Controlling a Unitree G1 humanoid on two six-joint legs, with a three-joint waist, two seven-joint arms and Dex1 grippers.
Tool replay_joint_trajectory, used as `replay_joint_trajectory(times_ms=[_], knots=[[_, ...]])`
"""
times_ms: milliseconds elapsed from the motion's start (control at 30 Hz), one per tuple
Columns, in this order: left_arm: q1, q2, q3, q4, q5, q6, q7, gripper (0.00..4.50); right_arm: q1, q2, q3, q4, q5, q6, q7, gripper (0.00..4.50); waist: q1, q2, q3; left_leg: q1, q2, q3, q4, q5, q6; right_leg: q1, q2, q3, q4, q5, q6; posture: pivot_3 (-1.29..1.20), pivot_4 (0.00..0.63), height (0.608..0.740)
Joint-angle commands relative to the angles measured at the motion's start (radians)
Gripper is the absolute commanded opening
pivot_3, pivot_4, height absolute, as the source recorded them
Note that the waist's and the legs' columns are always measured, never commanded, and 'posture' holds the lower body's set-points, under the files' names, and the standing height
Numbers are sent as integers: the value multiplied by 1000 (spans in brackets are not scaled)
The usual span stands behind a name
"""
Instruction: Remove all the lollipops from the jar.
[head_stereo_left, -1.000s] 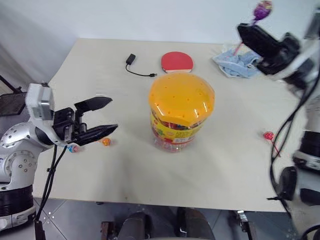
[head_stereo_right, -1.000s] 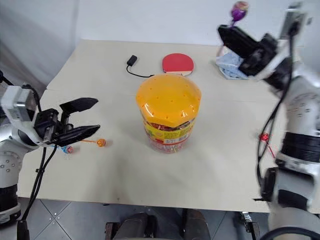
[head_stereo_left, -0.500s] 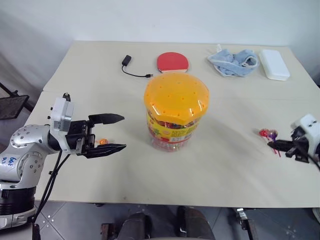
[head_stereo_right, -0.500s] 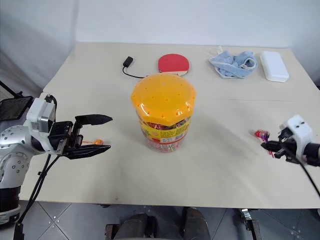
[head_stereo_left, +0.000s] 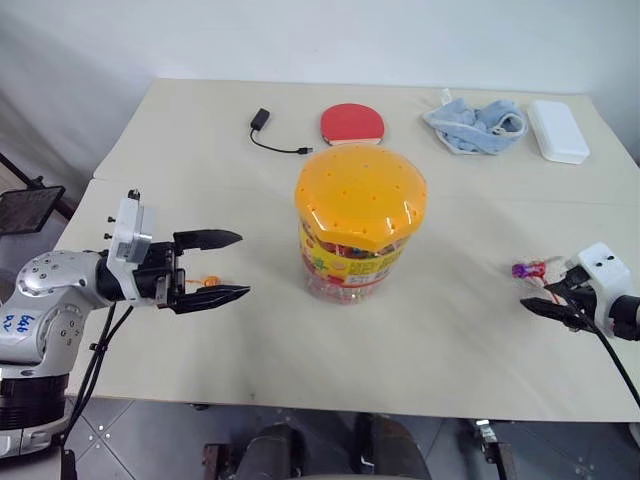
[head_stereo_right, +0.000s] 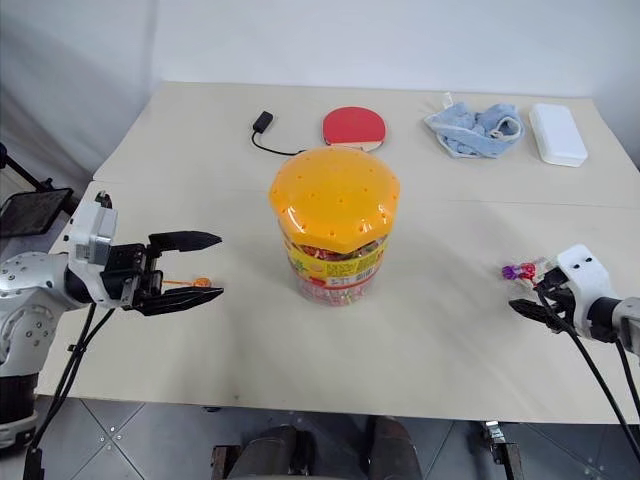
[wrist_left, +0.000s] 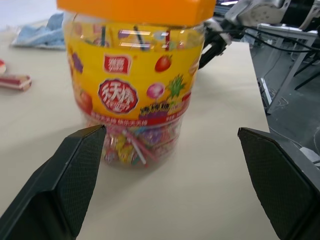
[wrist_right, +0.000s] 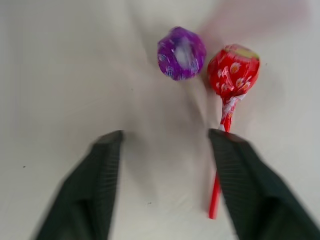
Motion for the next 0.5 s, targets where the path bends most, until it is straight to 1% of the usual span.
replay_joint_trajectory(times_ms=[33,67,133,200,300,367,500], knots=[[33,30,52,-4,18,-17,16,4500,37,-16,-148,-46,64,-158,128,4174,1,0,0,0,0,0,0,0,0,0,1,0,0,0,0,0,150,740],[47,35,69,-3,20,-17,24,4500,49,-5,-194,-63,98,-199,174,4477,0,0,0,0,0,0,0,0,0,0,2,0,-1,0,0,0,150,740],[73,42,93,-2,26,-25,33,4500,41,31,-267,-85,186,-244,243,4477,0,0,0,0,0,0,-1,0,0,0,2,0,-1,0,0,0,150,740],[110,45,115,3,56,-57,44,4500,8,69,-296,-98,247,-297,292,4477,-1,0,0,0,1,-1,0,0,0,1,2,0,-2,0,0,0,150,740],[162,32,146,20,95,-117,63,4500,-24,102,-266,-149,290,-331,342,4477,-4,0,0,1,1,-1,-1,0,0,1,-1,1,-2,0,0,0,150,740],[204,16,172,21,110,-142,89,4500,-30,159,-234,-226,332,-342,346,4477,-4,0,0,1,1,-1,-1,0,0,1,-1,0,-1,0,0,0,150,740],[300,-25,216,2,130,-187,136,4500,52,261,-136,-362,298,-473,405,4477,1,0,0,1,2,-1,-1,0,-1,1,-2,0,-2,0,0,0,150,740]])
